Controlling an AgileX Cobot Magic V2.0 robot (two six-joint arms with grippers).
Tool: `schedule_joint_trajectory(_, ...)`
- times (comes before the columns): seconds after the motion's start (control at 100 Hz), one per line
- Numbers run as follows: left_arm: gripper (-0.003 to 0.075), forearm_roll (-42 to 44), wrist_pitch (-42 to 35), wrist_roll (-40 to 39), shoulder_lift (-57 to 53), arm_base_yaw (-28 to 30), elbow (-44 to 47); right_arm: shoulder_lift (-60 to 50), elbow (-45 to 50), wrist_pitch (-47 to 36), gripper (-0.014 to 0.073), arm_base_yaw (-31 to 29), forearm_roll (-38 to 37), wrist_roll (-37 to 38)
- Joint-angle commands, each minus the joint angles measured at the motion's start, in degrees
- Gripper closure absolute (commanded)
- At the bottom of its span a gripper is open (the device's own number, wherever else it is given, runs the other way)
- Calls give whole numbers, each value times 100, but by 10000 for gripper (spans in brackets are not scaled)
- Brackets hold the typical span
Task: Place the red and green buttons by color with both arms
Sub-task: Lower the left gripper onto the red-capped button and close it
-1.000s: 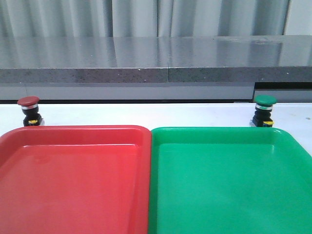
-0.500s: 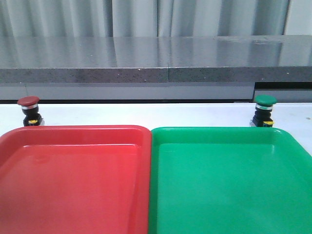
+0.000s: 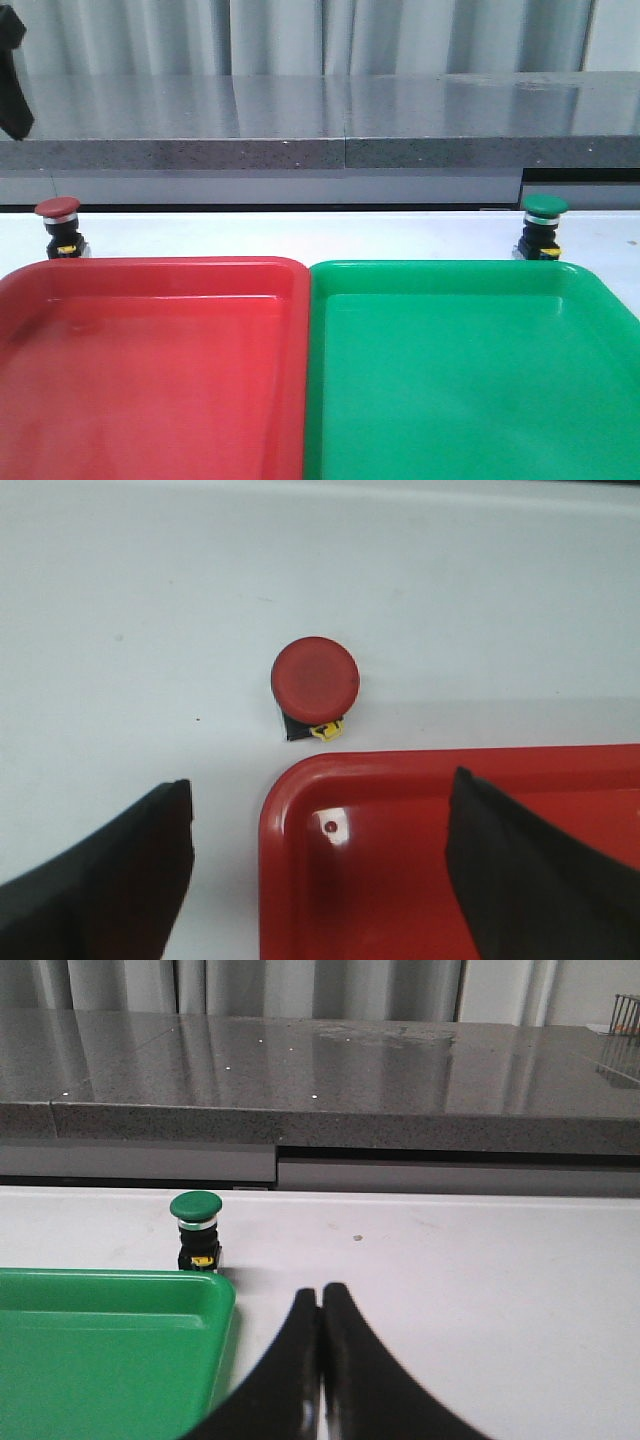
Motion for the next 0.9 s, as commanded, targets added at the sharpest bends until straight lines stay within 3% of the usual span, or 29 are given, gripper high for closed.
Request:
schedule_joint_trajectory(0.0,209,-144,-185,5,85,10,-379,-92,-108,-482,658,3,-8,-13)
schedule_joint_trajectory(0.89,209,-292,-321,5,1812,10,-1359,-92,-108,-482,658,3,-8,-13)
